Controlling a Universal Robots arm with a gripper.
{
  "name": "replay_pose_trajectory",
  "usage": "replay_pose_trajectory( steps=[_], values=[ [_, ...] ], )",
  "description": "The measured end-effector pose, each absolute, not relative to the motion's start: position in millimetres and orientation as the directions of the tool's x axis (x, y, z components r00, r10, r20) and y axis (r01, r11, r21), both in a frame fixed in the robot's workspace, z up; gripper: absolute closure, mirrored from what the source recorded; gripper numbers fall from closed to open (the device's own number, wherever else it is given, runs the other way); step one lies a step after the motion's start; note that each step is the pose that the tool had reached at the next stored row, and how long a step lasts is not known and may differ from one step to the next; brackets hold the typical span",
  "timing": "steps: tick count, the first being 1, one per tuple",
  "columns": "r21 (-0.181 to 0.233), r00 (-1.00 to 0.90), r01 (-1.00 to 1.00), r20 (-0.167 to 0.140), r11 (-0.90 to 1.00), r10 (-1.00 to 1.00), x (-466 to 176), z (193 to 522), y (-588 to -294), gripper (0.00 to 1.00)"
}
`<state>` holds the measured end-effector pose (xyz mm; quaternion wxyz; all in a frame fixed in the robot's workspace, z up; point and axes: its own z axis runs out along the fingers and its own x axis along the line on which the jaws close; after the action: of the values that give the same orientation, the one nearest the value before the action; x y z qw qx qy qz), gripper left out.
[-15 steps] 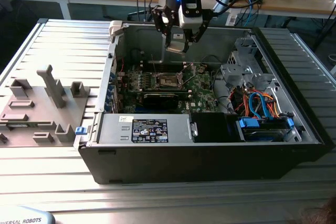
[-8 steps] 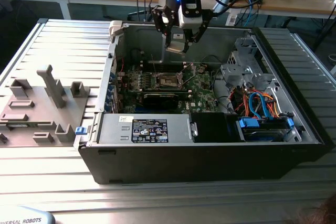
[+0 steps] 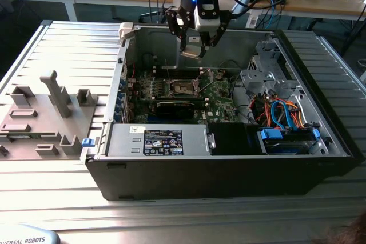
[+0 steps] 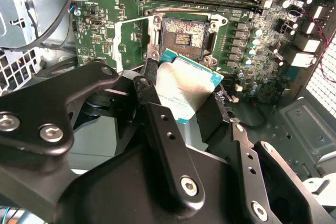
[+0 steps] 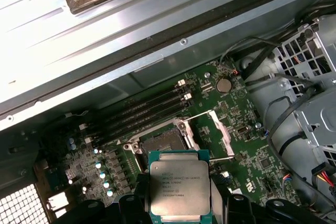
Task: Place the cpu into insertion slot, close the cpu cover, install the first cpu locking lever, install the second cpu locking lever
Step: 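Place the cpu into insertion slot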
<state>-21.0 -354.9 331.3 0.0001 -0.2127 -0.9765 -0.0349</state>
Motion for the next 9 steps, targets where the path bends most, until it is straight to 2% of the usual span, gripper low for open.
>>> replay_pose_trajectory(
  steps=[9],
  values=[
    [0.068,-0.907,0.42,0.015,0.905,0.42,-21.0,330.9,-354.9,0.46]
  ],
)
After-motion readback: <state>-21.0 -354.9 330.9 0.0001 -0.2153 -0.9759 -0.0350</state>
